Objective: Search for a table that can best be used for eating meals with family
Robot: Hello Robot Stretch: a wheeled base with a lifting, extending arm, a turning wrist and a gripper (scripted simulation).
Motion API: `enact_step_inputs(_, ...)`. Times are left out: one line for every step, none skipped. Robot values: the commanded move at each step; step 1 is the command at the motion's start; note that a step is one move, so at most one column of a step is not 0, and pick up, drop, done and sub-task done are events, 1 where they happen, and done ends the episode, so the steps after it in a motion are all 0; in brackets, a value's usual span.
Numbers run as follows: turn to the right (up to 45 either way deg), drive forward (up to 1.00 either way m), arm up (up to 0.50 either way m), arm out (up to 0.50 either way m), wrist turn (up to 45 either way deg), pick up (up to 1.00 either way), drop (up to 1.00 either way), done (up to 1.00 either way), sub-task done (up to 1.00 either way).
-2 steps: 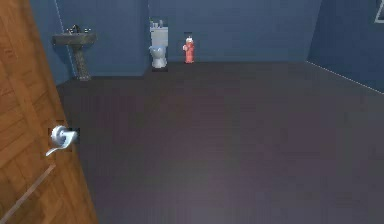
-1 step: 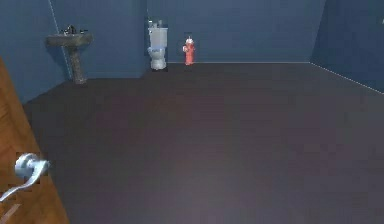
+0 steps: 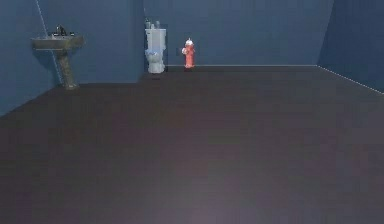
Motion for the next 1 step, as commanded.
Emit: enact_step_inputs(-21.0,0.00,0.00,0.00,0.0,0.00,0.00,0.00,0.00)
